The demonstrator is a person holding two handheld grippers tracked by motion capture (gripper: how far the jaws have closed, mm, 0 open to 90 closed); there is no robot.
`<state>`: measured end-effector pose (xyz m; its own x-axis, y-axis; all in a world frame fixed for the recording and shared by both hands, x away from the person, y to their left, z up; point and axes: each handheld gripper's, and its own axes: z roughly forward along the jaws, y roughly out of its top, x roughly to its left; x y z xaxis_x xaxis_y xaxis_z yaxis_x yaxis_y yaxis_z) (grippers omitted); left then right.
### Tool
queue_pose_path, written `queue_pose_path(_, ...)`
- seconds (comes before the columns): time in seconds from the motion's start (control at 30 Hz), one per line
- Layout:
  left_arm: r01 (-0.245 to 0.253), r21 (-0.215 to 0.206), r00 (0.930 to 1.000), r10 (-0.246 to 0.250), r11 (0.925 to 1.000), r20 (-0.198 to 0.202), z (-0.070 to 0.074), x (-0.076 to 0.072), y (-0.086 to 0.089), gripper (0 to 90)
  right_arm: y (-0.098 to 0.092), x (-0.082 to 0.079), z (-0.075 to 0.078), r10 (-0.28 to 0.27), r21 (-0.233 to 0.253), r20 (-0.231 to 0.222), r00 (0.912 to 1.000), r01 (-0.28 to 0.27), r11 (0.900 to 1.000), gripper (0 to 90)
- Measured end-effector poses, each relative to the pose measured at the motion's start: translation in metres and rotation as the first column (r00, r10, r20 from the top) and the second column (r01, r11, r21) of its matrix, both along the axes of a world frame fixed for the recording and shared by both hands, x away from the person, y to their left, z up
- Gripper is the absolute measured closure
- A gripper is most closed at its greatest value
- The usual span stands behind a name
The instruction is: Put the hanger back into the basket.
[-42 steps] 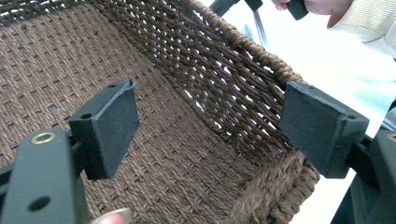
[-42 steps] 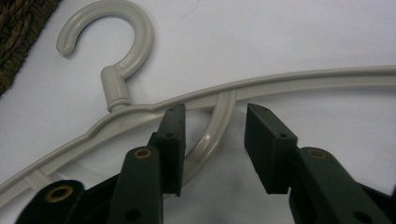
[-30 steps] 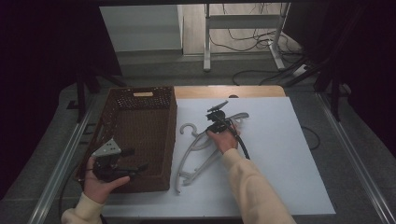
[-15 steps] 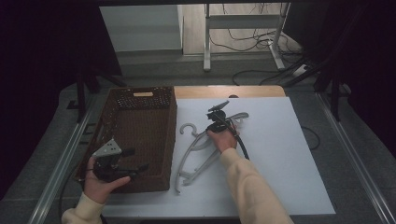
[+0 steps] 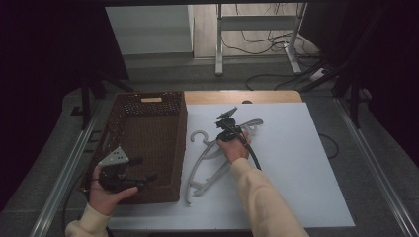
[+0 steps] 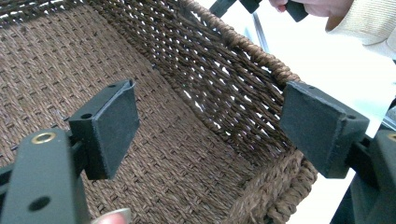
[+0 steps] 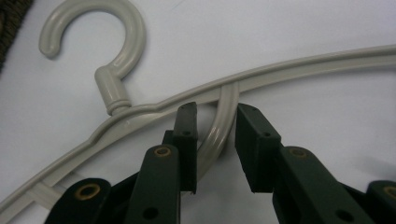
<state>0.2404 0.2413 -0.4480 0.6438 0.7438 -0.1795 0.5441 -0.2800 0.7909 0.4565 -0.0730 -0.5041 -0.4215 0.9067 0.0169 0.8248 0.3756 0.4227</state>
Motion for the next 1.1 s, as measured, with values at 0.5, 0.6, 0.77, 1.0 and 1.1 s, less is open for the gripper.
queue_pose_path(0.5,-0.004,-0.001,1.0,0.004,1.0,0.003,0.001,0.0,0.002,19.5,-0.015,0.007,0.0,-0.086,0.15,-0.078,0.9932,0.097,0.984,76.3)
queue_pose_path(0.6,-0.007,-0.004,1.0,0.007,1.0,0.003,0.0,0.0,0.003,19.5,-0.02,0.008,-0.001,-0.104,0.218,-0.108,0.9887,0.126,0.968,81.6)
queue_pose_path(0.77,-0.011,-0.003,0.9999,0.011,0.9999,0.002,0.0,0.0,0.005,19.5,-0.027,0.009,-0.001,-0.1,0.272,-0.125,0.9871,0.131,0.953,82.1)
queue_pose_path(1.0,-0.011,-0.003,0.9999,0.011,0.9999,0.003,0.0,0.0,0.004,19.5,-0.043,0.012,0.008,-0.09,0.385,-0.151,0.9844,0.143,0.912,83.6)
queue_pose_path(1.1,-0.012,-0.004,0.9999,0.012,0.9999,0.003,0.0,0.001,0.004,19.5,-0.05,0.012,0.015,-0.085,0.434,-0.153,0.9845,0.145,0.889,84.2)
